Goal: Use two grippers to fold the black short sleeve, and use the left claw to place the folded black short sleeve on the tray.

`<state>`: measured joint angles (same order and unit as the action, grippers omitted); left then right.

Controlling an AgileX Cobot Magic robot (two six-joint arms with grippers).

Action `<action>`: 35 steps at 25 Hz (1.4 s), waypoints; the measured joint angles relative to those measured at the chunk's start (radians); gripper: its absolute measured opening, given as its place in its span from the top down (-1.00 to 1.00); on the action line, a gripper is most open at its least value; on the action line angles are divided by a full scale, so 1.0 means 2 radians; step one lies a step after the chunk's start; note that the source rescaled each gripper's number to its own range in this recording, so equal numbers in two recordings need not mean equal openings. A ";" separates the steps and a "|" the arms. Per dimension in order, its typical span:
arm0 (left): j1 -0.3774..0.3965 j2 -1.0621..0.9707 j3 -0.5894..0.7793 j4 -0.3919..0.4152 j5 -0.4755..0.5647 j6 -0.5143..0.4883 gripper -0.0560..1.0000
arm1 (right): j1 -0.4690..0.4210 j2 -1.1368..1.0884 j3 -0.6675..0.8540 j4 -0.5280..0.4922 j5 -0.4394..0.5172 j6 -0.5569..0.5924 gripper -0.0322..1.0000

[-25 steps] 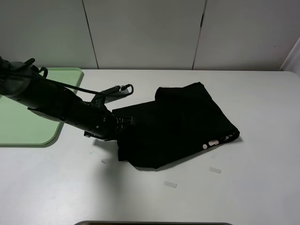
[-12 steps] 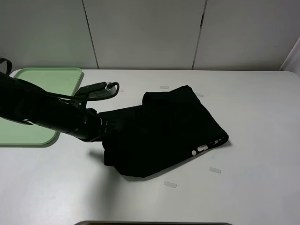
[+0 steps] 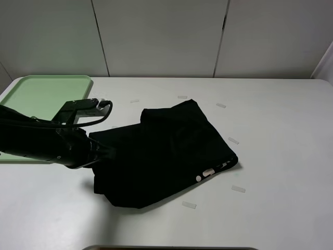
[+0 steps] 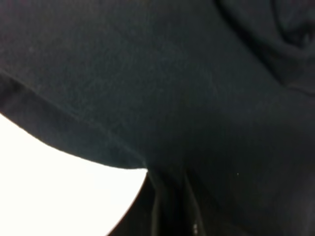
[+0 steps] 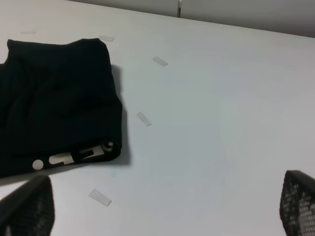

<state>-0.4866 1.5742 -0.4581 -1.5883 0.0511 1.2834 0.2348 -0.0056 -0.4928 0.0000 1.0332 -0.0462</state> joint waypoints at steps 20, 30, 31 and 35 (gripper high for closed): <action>0.000 -0.003 -0.059 -0.067 0.012 -0.004 0.80 | 0.000 0.000 0.000 0.008 0.000 0.000 -1.00; 0.000 -0.002 -0.106 -0.064 0.050 -0.004 0.80 | 0.000 0.000 0.000 0.008 0.000 0.000 -1.00; 0.000 -0.002 -0.109 -0.063 0.050 -0.004 0.80 | 0.000 0.000 0.000 0.008 0.000 0.000 -1.00; 0.000 0.014 -0.130 -0.063 0.051 -0.002 0.80 | 0.000 0.000 0.000 0.008 0.000 0.000 -1.00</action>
<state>-0.4866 1.6029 -0.7172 -1.7150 0.1528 1.2799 0.2348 -0.0056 -0.4928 0.0163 1.0332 -0.0462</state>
